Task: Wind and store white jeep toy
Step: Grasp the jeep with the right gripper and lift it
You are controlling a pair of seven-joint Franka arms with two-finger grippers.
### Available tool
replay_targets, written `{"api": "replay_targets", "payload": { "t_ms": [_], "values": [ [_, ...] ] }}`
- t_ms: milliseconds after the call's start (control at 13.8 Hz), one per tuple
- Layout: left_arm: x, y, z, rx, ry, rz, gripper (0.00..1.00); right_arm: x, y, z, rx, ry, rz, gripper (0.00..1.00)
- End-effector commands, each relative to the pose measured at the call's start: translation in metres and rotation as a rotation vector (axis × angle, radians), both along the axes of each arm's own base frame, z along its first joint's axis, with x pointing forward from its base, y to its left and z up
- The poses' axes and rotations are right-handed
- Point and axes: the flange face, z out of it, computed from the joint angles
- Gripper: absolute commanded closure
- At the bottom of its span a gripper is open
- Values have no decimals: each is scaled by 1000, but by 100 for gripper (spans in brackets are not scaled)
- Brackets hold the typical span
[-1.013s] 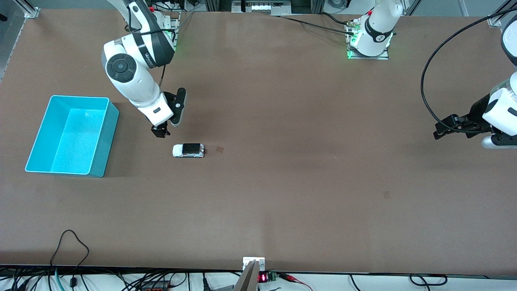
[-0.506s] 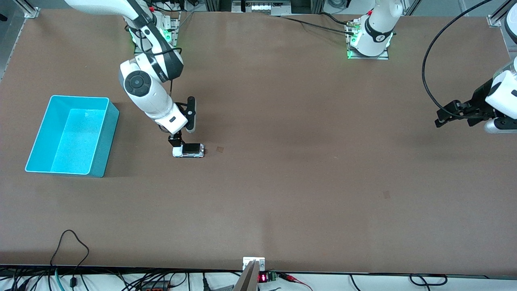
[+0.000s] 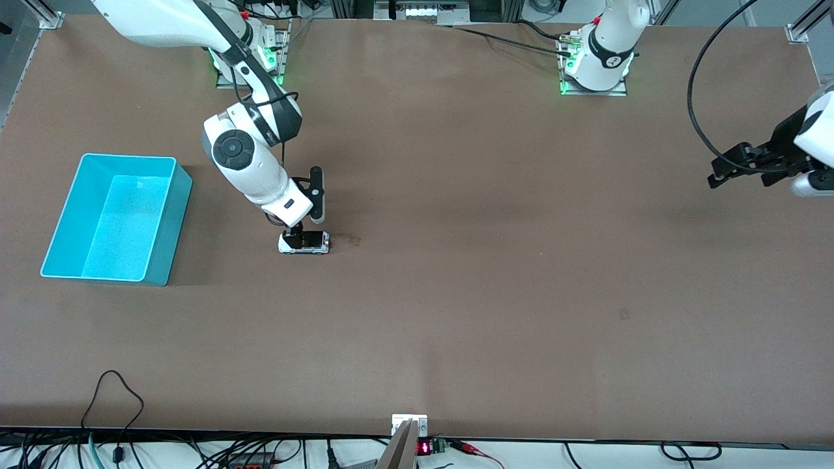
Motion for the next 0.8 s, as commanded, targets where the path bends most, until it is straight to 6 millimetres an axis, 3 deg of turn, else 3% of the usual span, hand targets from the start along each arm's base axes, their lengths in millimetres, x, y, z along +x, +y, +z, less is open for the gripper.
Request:
{"api": "replay_targets", "payload": {
  "t_ms": [0,723],
  "values": [
    [0,-6,2,-25,15,-5,0,6,3,-12,12,-7,13,0],
    [-3,-12,-5,3,27,-28,0,12,-7,-42,20,8,2,1]
  ]
}}
